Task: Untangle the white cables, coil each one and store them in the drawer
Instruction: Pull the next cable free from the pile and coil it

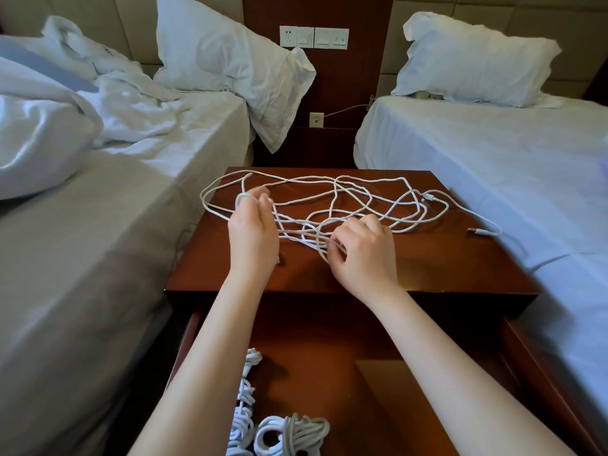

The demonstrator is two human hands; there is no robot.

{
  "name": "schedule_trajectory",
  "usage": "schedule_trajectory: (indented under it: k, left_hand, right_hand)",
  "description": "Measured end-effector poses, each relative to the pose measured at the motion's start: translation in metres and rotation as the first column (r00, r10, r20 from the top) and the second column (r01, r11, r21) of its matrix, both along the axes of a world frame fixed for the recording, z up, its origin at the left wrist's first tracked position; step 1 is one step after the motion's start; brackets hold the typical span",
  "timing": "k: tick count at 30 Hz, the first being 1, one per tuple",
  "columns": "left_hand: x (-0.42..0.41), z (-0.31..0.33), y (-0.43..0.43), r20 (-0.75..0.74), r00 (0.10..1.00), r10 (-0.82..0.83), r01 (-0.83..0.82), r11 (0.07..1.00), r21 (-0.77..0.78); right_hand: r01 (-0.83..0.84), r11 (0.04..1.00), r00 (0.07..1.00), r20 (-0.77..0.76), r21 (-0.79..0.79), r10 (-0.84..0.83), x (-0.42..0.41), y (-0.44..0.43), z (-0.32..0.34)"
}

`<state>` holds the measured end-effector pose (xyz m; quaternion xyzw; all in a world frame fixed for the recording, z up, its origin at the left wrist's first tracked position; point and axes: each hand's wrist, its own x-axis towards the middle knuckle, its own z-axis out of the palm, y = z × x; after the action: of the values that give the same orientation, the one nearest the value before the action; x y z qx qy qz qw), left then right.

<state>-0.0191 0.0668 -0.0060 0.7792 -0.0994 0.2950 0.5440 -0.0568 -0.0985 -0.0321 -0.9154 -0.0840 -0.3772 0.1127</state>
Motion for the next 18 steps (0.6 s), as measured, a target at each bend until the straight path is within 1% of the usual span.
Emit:
schedule_trajectory:
  k: [1, 2, 5, 8, 9, 10, 11, 12, 13, 14, 15, 16, 17, 18]
  left_hand:
    - [0.001, 0.002, 0.002, -0.004, 1.0, 0.016, -0.016, 0.998, -0.067]
    - [0.003, 0.003, 0.003, -0.012, 1.0, 0.027, -0.028, 0.995, -0.099]
    - [-0.003, 0.006, 0.001, 0.025, 1.0, 0.011, -0.01, 0.999, -0.052]
    - [-0.008, 0.005, -0.004, 0.012, 0.996, -0.085, 0.085, 0.995, -0.059]
    - [-0.009, 0.005, -0.005, -0.001, 0.995, -0.096, 0.095, 0.995, -0.031]
    - [-0.009, 0.004, -0.006, -0.019, 0.997, -0.08, 0.081, 0.996, 0.039]
    - [-0.01, 0.003, -0.005, -0.043, 0.998, -0.039, 0.046, 0.987, 0.155]
    - [-0.011, 0.002, -0.005, -0.065, 0.998, 0.028, -0.007, 0.952, 0.306]
    - [-0.012, 0.001, -0.005, -0.076, 0.992, 0.104, -0.057, 0.887, 0.457]
    - [-0.014, 0.002, -0.006, -0.076, 0.984, 0.162, -0.089, 0.812, 0.578]
    - [-0.016, 0.005, -0.006, -0.075, 0.978, 0.193, -0.098, 0.749, 0.655]
    - [-0.016, 0.006, -0.005, -0.088, 0.975, 0.204, -0.088, 0.716, 0.693]
    - [-0.014, 0.007, -0.004, -0.116, 0.973, 0.198, -0.063, 0.718, 0.693]
    - [-0.012, 0.009, -0.003, -0.172, 0.971, 0.168, -0.011, 0.747, 0.665]
  right_hand:
    - [-0.059, 0.998, 0.998, -0.022, -0.012, 0.059, 0.0, -0.001, -0.003]
    - [-0.125, 0.992, 0.991, -0.047, -0.02, 0.124, 0.0, -0.003, -0.005]
    - [-0.267, 0.964, 0.957, -0.115, 0.001, 0.265, 0.0, -0.005, -0.007]
    - [-0.326, 0.945, 0.933, -0.156, 0.022, 0.325, 0.0, -0.007, -0.007]
    - [-0.33, 0.944, 0.933, -0.145, 0.023, 0.33, 0.0, -0.008, -0.007]
    - [-0.33, 0.944, 0.936, -0.121, 0.02, 0.33, 0.0, -0.008, -0.007]
    - [-0.323, 0.946, 0.942, -0.09, 0.014, 0.323, -0.001, -0.008, -0.007]
    - [-0.305, 0.952, 0.951, -0.057, 0.012, 0.305, -0.002, -0.007, -0.007]
    - [-0.275, 0.961, 0.961, -0.024, 0.018, 0.275, -0.002, -0.007, -0.007]
    - [-0.234, 0.972, 0.972, 0.006, 0.035, 0.234, -0.002, -0.007, -0.007]
    - [-0.191, 0.979, 0.981, 0.032, 0.067, 0.19, -0.002, -0.007, -0.006]
    - [-0.155, 0.981, 0.987, 0.052, 0.113, 0.15, -0.002, -0.008, -0.006]
    - [-0.129, 0.977, 0.991, 0.062, 0.169, 0.12, -0.002, -0.009, -0.004]
    - [-0.113, 0.966, 0.993, 0.054, 0.231, 0.103, 0.0, -0.01, -0.003]
